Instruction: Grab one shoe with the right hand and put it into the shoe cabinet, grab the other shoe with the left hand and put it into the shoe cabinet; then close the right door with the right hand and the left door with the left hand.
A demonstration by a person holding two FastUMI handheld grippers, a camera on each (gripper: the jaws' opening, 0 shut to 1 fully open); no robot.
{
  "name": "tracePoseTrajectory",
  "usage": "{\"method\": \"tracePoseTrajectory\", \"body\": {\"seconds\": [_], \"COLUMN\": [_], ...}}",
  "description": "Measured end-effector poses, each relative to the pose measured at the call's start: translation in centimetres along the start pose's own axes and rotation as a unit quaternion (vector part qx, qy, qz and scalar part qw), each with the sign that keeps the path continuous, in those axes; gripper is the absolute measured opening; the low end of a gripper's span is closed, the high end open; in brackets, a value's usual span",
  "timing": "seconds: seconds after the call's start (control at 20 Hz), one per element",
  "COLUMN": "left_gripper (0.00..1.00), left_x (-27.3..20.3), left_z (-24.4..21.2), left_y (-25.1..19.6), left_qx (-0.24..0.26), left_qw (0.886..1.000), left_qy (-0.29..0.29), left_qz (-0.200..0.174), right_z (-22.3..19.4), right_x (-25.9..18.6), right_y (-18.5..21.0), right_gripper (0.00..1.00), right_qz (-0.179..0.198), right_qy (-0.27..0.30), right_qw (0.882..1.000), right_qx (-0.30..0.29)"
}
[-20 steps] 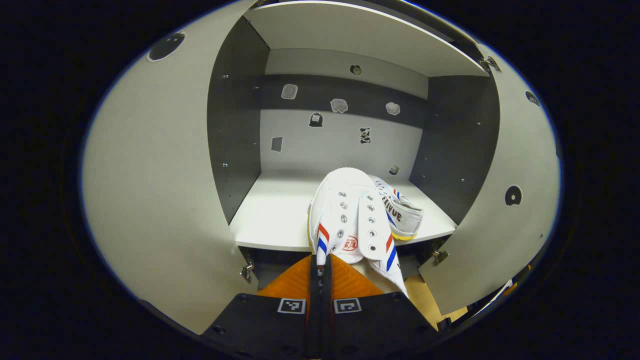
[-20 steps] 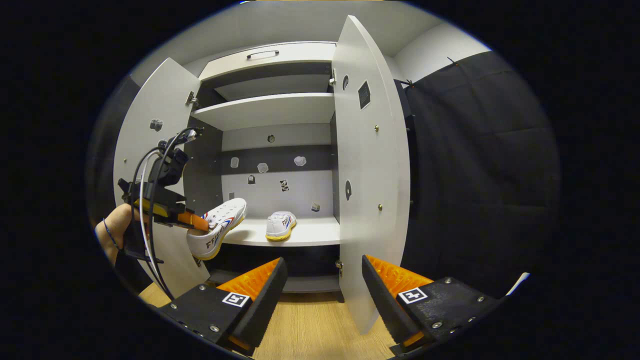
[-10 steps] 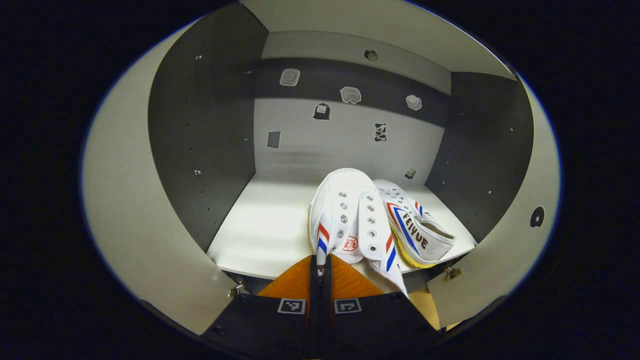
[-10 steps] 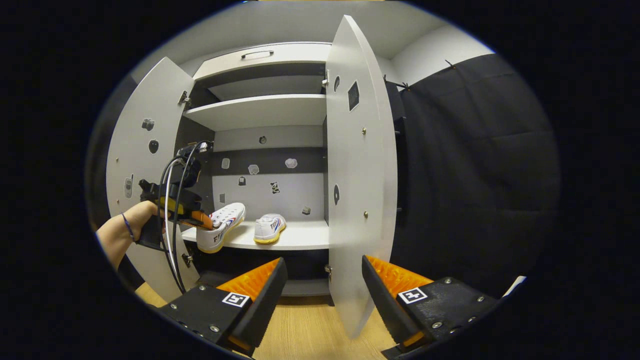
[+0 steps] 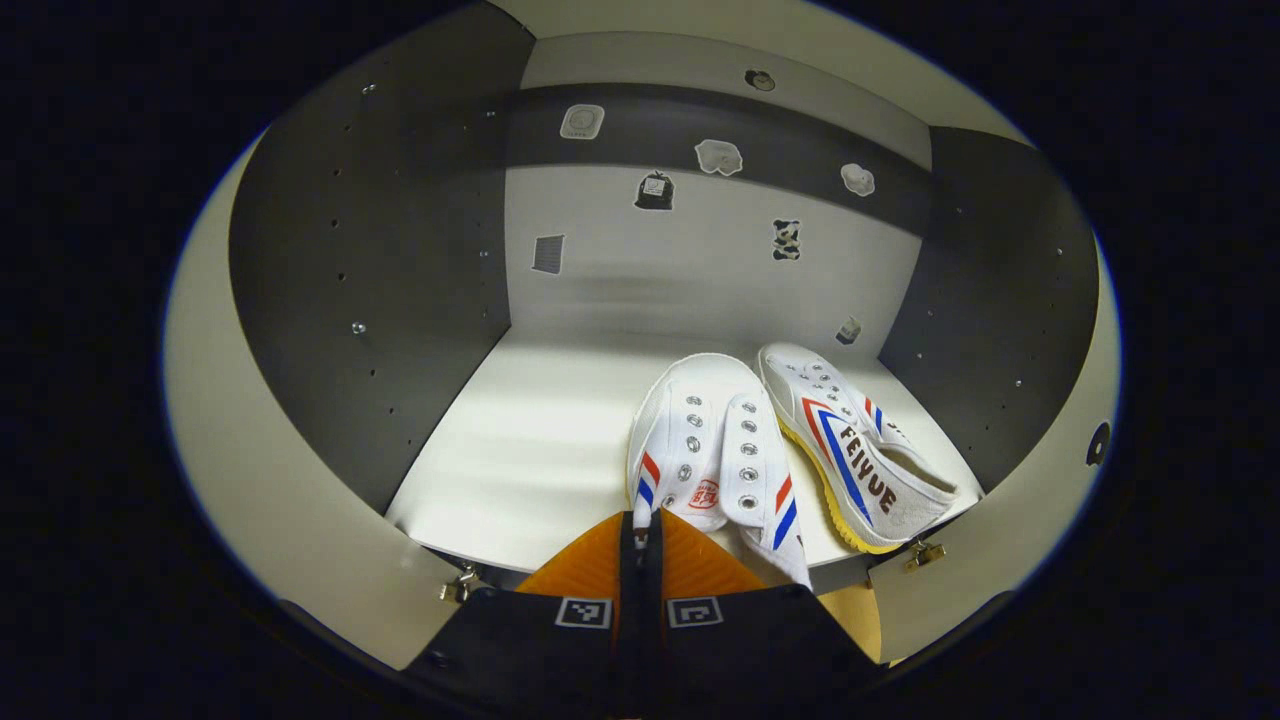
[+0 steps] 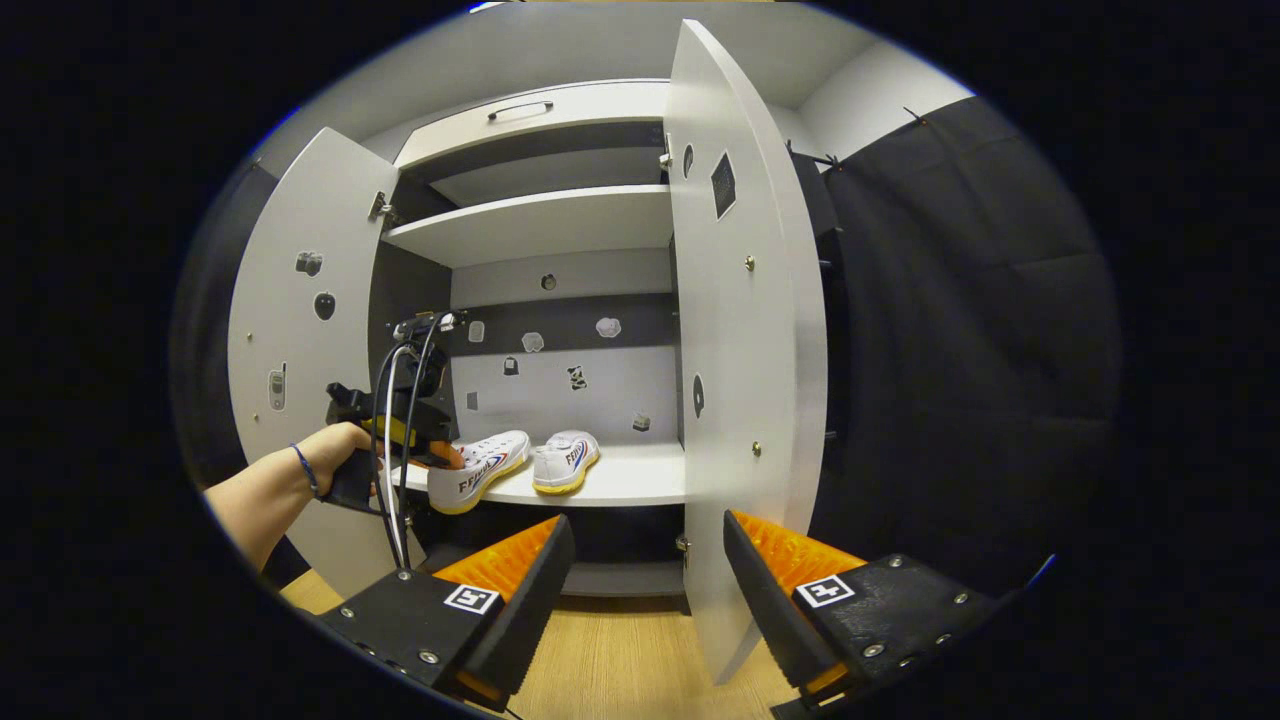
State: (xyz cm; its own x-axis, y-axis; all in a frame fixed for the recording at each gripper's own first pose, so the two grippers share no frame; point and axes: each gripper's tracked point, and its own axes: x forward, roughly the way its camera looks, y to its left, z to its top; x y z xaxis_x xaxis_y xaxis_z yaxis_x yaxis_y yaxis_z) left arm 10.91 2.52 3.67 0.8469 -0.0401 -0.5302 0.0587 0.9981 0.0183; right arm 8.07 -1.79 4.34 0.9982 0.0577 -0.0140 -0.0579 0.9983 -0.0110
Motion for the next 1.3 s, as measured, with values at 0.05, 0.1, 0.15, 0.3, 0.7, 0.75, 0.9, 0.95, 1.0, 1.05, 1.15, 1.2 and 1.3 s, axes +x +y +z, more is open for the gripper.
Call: {"method": "tracePoseTrajectory", "body": {"seconds": [0.05,0.1,0.15,0.3,0.7,0.75,0.9,0.95,1.0,1.05,1.15,1.2,1.3], "left_gripper": [0.06,0.06,0.07,0.24,0.74,0.8,0.99,0.99,0.98,0.98,0.98,0.98,0.99], "left_x": [0.0,-0.1,-0.3,-1.6,-10.1,-11.4,-15.9,-17.6,-19.4,-21.1,-24.2,-25.4,-27.9], "left_z": [0.0,-0.2,-0.1,0.8,3.1,3.1,3.4,3.6,4.0,4.4,5.3,5.6,6.4], "left_y": [0.0,-0.1,-0.3,-0.8,-0.6,-0.6,0.3,0.6,1.0,1.4,2.0,2.4,3.4], "left_qx": [0.003,0.007,0.008,0.012,0.036,0.036,0.046,0.053,0.062,0.068,0.072,0.069,0.049], "left_qw": [1.0,1.0,1.0,1.0,0.992,0.991,0.984,0.98,0.976,0.972,0.967,0.966,0.965], "left_qy": [0.003,0.005,0.004,-0.021,-0.119,-0.131,-0.172,-0.19,-0.206,-0.223,-0.246,-0.249,-0.256], "left_qz": [0.002,0.002,-0.001,-0.005,-0.005,-0.008,-0.001,0.003,0.008,0.011,0.011,0.009,-0.003], "right_z": [-0.1,-0.2,-0.3,-0.1,0.5,0.5,0.7,0.8,1.0,1.2,1.5,1.4,1.2], "right_x": [0.1,0.0,0.0,-0.3,-2.4,-2.8,-3.6,-3.9,-4.1,-4.3,-4.4,-4.5,-4.6], "right_y": [0.0,0.1,0.3,0.4,0.3,0.1,-1.5,-2.3,-3.0,-4.0,-6.4,-7.6,-9.6], "right_gripper": [0.92,0.92,0.92,0.92,0.92,0.92,0.92,0.92,0.92,0.92,0.92,0.92,0.92], "right_qz": [0.0,0.001,0.002,0.0,-0.008,-0.01,-0.027,-0.037,-0.044,-0.055,-0.082,-0.097,-0.122], "right_qy": [0.001,0.003,0.003,0.001,-0.01,-0.012,-0.016,-0.019,-0.023,-0.025,-0.032,-0.03,-0.027], "right_qw": [1.0,1.0,1.0,1.0,1.0,1.0,0.999,0.999,0.999,0.998,0.996,0.995,0.992], "right_qx": [0.003,0.006,0.008,0.009,0.006,0.005,-0.003,-0.005,-0.008,-0.01,-0.017,-0.017,-0.014]}}
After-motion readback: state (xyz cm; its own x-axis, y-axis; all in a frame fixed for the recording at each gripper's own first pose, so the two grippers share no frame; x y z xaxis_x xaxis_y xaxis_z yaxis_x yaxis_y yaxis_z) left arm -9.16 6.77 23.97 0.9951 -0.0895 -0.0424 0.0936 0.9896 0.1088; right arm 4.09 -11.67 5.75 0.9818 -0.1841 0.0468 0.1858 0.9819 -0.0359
